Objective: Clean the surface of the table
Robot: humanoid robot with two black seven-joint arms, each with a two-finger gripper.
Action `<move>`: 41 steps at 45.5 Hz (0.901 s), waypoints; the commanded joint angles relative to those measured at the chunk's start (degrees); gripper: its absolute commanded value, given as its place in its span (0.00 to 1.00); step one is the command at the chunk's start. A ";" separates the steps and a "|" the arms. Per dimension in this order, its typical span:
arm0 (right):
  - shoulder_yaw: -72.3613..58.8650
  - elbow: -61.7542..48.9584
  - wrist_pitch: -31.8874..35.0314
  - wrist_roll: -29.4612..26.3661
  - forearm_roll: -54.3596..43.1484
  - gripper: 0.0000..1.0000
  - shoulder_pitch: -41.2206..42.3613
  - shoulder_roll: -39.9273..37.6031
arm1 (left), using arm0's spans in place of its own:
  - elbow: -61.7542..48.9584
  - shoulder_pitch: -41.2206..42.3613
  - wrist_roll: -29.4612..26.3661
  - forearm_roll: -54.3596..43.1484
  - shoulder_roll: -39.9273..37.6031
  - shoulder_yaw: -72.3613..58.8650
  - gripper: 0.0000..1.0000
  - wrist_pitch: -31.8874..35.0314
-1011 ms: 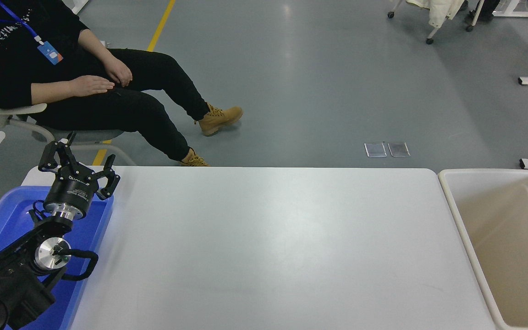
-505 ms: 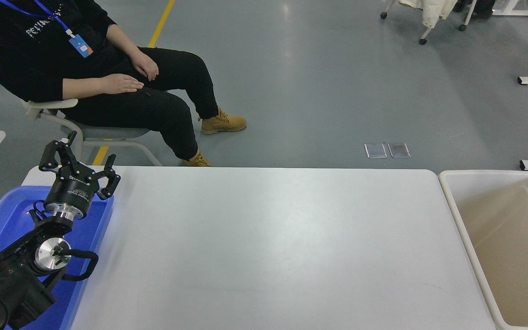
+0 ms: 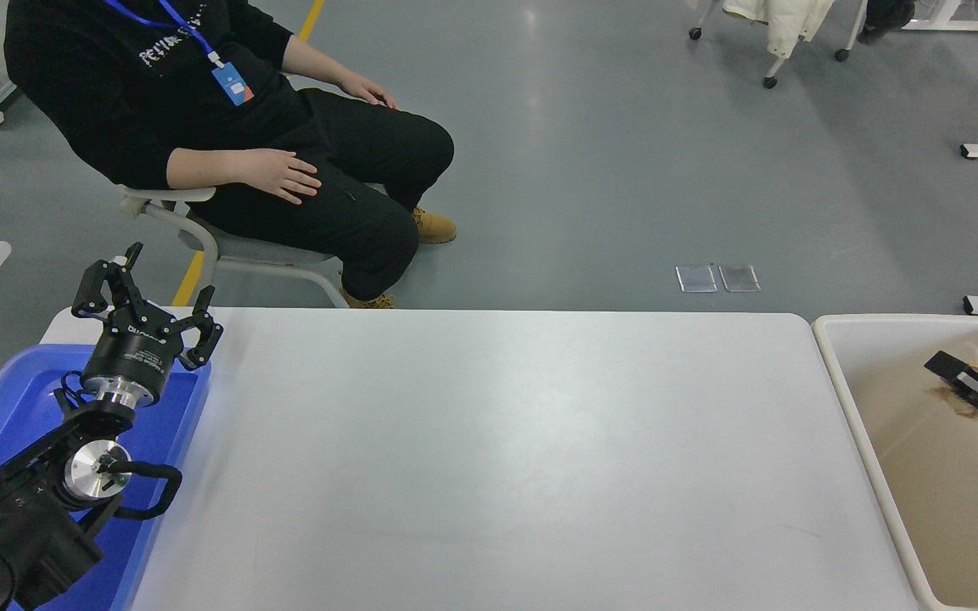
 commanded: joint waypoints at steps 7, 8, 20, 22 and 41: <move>0.73 0.10 -2.94 0.04 2.11 0.97 -2.78 1.45 | 0.00 0.00 0.00 0.00 0.00 0.00 1.00 0.00; 0.73 0.10 -3.02 0.04 2.55 0.97 -3.13 1.45 | 0.00 0.00 0.00 0.00 0.00 0.00 1.00 0.00; 0.73 0.10 -2.76 0.04 3.61 0.98 -4.10 1.72 | 0.00 0.00 0.00 0.00 0.00 0.00 1.00 0.00; 0.73 0.10 -2.76 0.04 3.61 0.98 -4.10 1.72 | 0.00 0.00 0.00 0.00 0.00 0.00 1.00 0.00; 6.69 -0.33 -3.11 0.22 6.15 0.98 -2.18 1.10 | 0.00 0.00 0.00 0.00 0.00 0.00 1.00 0.00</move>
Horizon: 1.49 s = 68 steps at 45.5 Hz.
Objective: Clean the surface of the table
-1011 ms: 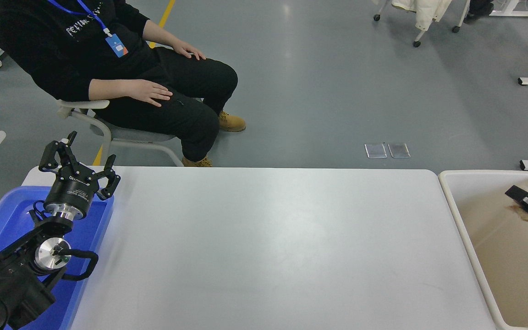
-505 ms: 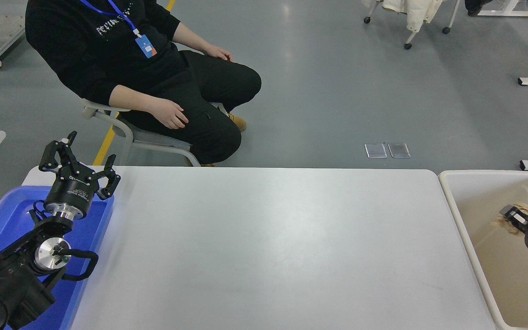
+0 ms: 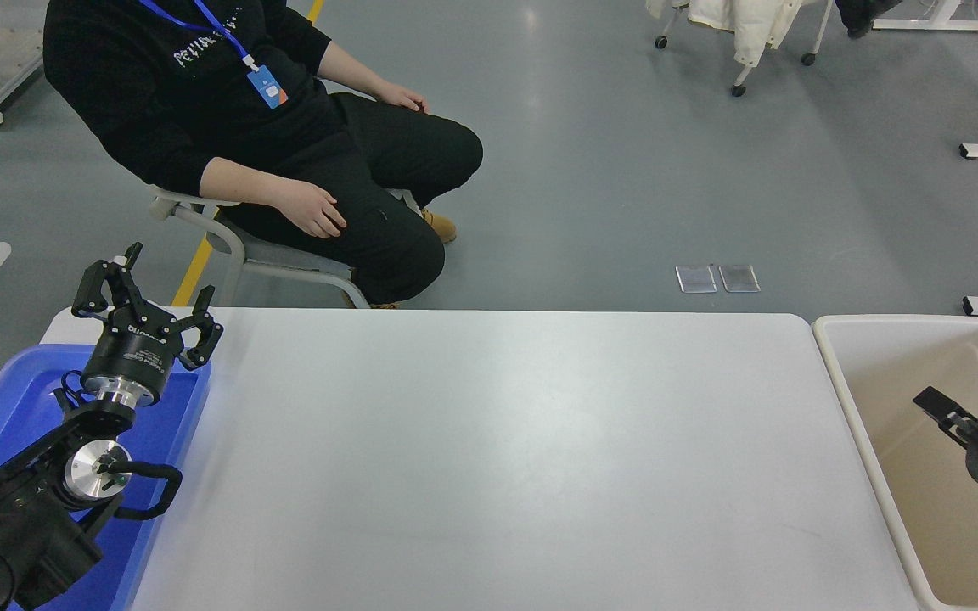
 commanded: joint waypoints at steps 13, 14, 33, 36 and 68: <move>24.77 -0.16 0.38 -0.26 8.19 0.99 13.42 -4.51 | 0.00 0.00 0.00 0.02 -0.01 0.00 1.00 0.00; 26.00 -0.07 0.47 -0.35 8.28 0.99 14.48 -4.77 | 0.00 0.00 0.00 0.02 -0.01 0.00 1.00 0.00; 44.81 14.34 0.47 0.53 8.37 0.99 18.36 -7.58 | 0.00 0.00 0.00 0.02 -0.01 0.00 1.00 0.00; 47.10 17.32 0.56 0.53 8.37 0.99 17.83 -7.94 | 0.00 0.00 0.00 0.02 -0.01 0.00 1.00 0.00; 63.19 32.98 0.91 8.88 7.32 0.99 -1.50 0.59 | 0.00 0.00 0.00 0.02 -0.01 0.00 1.00 0.00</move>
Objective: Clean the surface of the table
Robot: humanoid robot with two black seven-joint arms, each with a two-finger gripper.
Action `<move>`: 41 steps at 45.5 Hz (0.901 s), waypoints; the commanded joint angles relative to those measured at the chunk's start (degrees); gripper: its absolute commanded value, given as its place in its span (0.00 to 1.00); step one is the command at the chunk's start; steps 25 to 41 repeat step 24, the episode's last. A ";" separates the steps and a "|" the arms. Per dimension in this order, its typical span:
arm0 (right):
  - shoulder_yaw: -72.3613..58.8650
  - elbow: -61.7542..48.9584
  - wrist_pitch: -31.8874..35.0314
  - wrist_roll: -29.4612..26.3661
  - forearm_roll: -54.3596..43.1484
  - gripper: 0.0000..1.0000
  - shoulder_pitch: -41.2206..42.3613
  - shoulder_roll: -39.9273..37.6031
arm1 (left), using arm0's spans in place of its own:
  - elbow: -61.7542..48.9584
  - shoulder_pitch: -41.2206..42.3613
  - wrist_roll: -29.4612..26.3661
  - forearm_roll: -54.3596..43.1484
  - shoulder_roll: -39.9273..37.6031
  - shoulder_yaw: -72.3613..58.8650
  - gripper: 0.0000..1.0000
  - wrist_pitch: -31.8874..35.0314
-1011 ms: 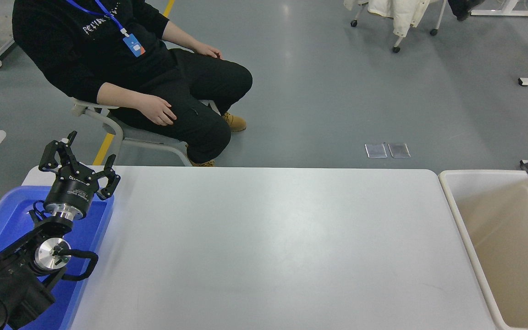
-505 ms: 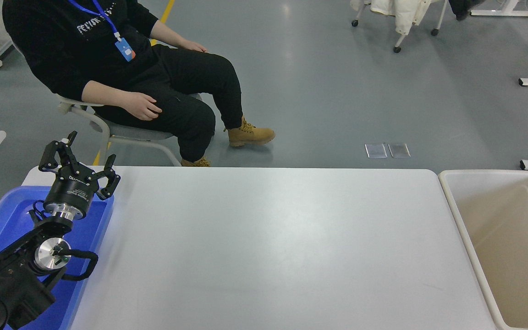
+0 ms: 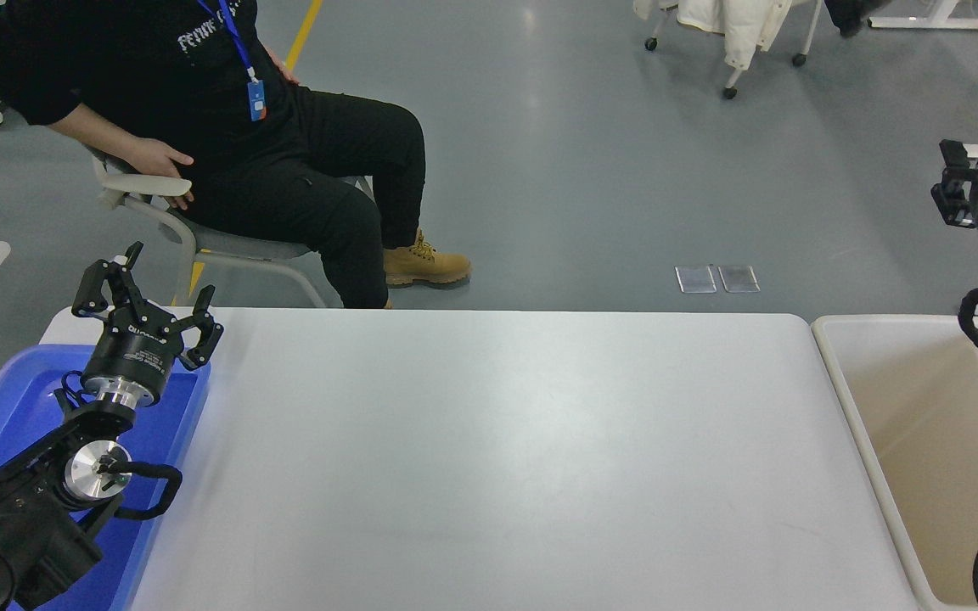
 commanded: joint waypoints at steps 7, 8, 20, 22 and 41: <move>1.48 1.39 0.01 4.88 -0.32 0.99 -9.56 5.52 | 0.00 0.00 0.00 0.03 0.00 0.00 1.00 0.00; 1.48 1.13 -0.08 4.88 -0.32 0.99 -9.56 5.87 | 0.00 0.00 0.00 -0.05 0.00 0.00 1.00 0.00; 1.39 -3.18 -0.26 4.80 -0.23 0.99 -8.77 7.72 | 0.00 0.00 0.00 -0.05 0.00 0.00 1.00 0.00; 1.39 -3.01 -0.17 4.80 -0.23 0.99 -8.86 7.72 | 0.00 0.00 0.00 -0.05 0.00 0.00 1.00 0.00; 1.39 -3.01 0.01 4.80 -0.15 0.99 -8.95 7.72 | 0.00 0.00 0.00 0.03 0.00 0.00 1.00 0.00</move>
